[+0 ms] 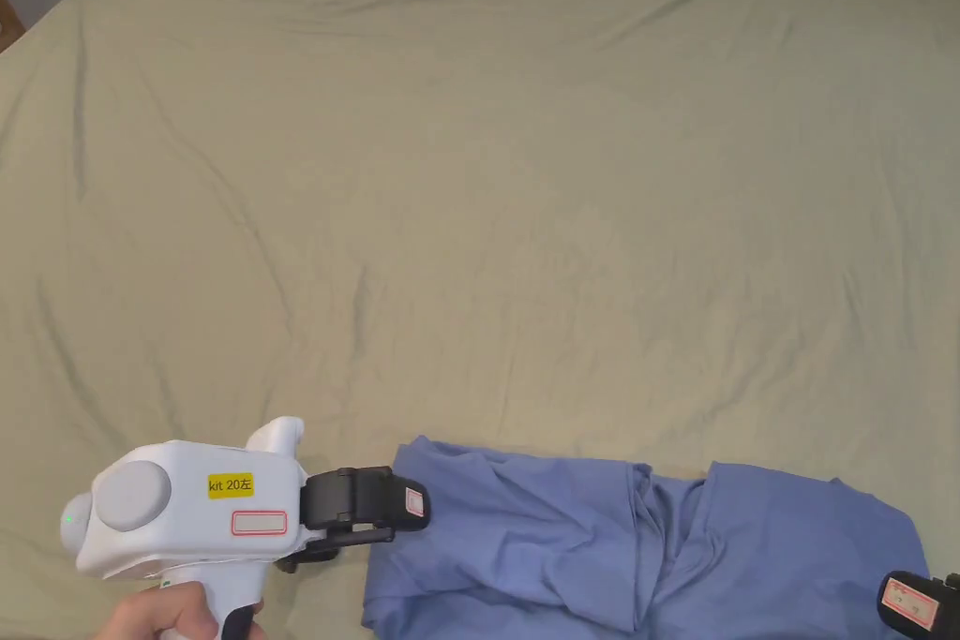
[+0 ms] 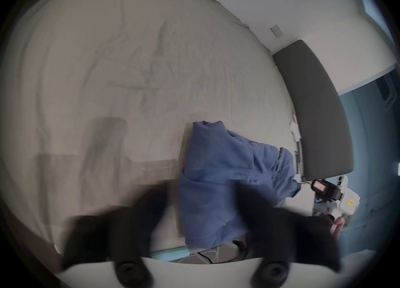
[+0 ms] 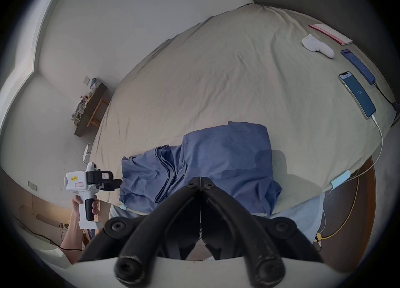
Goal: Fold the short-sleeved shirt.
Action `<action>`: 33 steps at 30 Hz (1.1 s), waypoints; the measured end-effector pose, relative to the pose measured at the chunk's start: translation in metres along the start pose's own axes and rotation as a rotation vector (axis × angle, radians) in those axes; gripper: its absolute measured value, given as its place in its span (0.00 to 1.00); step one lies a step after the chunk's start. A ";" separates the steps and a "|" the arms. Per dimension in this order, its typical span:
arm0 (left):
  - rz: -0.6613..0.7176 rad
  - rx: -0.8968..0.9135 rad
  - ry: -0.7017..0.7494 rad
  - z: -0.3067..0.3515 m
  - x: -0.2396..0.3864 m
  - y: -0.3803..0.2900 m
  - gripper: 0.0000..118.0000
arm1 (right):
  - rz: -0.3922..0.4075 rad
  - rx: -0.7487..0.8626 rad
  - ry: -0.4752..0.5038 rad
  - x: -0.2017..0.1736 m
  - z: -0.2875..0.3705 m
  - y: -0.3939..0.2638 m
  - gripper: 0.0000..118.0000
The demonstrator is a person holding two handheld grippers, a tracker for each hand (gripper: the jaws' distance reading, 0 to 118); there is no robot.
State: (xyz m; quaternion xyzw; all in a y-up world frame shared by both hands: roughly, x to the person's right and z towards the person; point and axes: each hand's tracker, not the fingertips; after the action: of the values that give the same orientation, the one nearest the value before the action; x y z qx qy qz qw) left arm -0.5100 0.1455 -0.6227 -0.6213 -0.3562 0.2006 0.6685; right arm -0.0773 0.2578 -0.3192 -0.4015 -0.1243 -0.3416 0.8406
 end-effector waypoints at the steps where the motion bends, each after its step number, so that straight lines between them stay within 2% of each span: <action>1: 0.026 -0.012 -0.005 -0.005 -0.001 0.000 0.97 | 0.000 -0.005 -0.002 -0.002 0.000 -0.001 0.00; 5: -0.037 -0.001 -0.092 -0.020 -0.007 0.000 0.98 | -0.004 -0.025 -0.018 -0.001 -0.001 -0.004 0.00; 7: 0.036 -0.008 -0.255 -0.022 -0.017 0.004 0.97 | 0.000 -0.028 -0.024 -0.001 -0.001 -0.004 0.00; 8: 0.084 -0.029 -0.320 -0.029 -0.022 0.003 0.93 | -0.001 -0.030 -0.026 -0.001 -0.002 -0.003 0.00; 9: 0.104 -0.063 -0.320 -0.038 -0.023 0.002 0.88 | -0.007 -0.031 -0.026 -0.001 -0.002 -0.003 0.00; 11: 0.061 -0.059 -0.278 -0.044 -0.010 -0.005 0.59 | -0.012 -0.029 -0.023 -0.002 -0.002 -0.002 0.00; 13: 0.041 -0.073 -0.148 -0.050 -0.005 -0.010 0.15 | -0.009 -0.021 -0.024 -0.006 0.001 -0.003 0.00; 14: 0.066 -0.068 -0.131 -0.050 -0.005 -0.013 0.15 | -0.007 -0.019 -0.023 -0.006 0.003 -0.003 0.00; 15: 0.130 -0.073 -0.227 -0.049 -0.036 0.004 0.15 | -0.008 -0.020 -0.024 -0.008 0.005 -0.002 0.00; 18: 0.078 -0.018 -0.123 -0.025 -0.047 0.025 0.14 | 0.004 -0.007 -0.010 -0.008 0.009 -0.002 0.00; 19: 0.082 -0.016 -0.117 -0.022 -0.018 0.001 0.13 | 0.006 -0.005 -0.009 -0.008 0.009 -0.001 0.00; 21: 0.098 0.009 -0.103 -0.007 -0.012 -0.002 0.11 | 0.005 -0.003 -0.005 -0.008 0.009 0.000 0.00; 22: 0.078 0.055 -0.048 0.007 -0.008 -0.003 0.10 | 0.007 -0.002 0.000 -0.009 0.008 -0.001 0.00; 24: 0.077 0.068 -0.093 0.028 -0.012 -0.005 0.09 | 0.008 0.000 0.003 -0.009 0.008 -0.001 0.00; 27: 0.045 0.107 0.006 0.069 -0.005 -0.005 0.09 | 0.004 -0.006 0.019 -0.008 0.004 -0.003 0.00; 32: 0.074 0.215 0.162 0.132 -0.016 0.005 0.09 | 0.005 -0.021 0.041 -0.008 -0.005 -0.005 0.00; 33: 0.042 0.226 0.218 0.143 -0.013 0.007 0.09 | 0.006 -0.022 0.048 -0.009 -0.005 -0.006 0.00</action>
State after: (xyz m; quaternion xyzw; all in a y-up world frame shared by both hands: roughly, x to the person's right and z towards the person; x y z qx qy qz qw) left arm -0.6212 0.2358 -0.6364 -0.5677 -0.2438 0.1848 0.7643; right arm -0.0880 0.2555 -0.3230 -0.4027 -0.0990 -0.3501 0.8399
